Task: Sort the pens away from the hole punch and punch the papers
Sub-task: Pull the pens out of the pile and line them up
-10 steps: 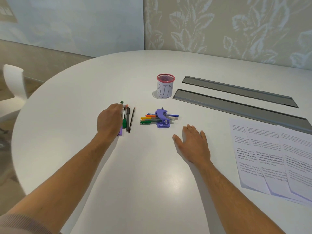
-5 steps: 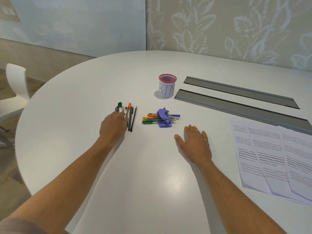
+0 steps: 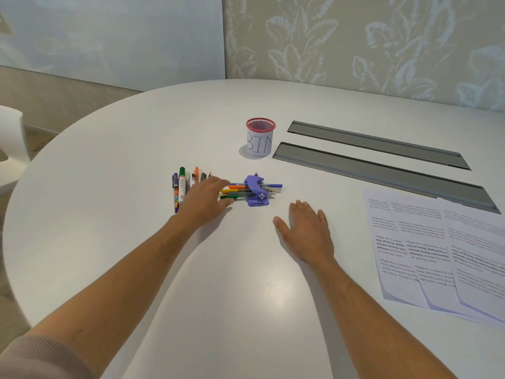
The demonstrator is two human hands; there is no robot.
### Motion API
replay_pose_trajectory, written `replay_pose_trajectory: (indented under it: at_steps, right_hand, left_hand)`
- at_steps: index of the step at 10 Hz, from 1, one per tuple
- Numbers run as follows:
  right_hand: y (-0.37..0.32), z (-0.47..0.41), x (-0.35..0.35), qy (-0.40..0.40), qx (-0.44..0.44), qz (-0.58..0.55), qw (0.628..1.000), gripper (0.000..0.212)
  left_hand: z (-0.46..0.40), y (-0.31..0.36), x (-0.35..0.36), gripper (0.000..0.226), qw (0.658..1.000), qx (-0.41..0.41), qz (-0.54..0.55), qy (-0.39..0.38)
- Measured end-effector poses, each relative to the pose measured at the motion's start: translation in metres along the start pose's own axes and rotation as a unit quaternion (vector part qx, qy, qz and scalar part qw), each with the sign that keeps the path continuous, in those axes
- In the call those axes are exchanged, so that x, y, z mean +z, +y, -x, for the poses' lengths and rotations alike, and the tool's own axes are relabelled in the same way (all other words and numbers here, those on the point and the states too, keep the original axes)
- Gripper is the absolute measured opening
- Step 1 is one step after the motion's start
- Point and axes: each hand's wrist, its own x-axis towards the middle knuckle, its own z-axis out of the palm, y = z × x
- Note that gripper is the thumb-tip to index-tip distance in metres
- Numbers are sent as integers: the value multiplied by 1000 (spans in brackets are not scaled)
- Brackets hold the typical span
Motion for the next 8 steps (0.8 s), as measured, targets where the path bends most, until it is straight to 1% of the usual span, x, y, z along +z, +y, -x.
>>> replay_pose_trajectory:
  at_steps: [1,2,3,5,8]
  right_hand:
    - [1,0,0,-2,-1,0,1000,71]
    - [1,0,-1,-2,-1,-4,1000,71]
    - [1,-1,0,-2,-2,-5,1000,72]
    - [0,-1,-1,0,-2,-6,1000,72]
    - [1,-1,0,-1,0,-2,1000,72]
  left_hand:
    - [-5,4,3,45,999,9,-2,-35]
    - [-9,5,6,36,999,10,-25,-48]
    - [-11,5,6,30,998,7,-35,-45]
    - [-15,5,4,26,998,15,-30,-58]
    - [-15,0,1,18,994,50,-53,-79]
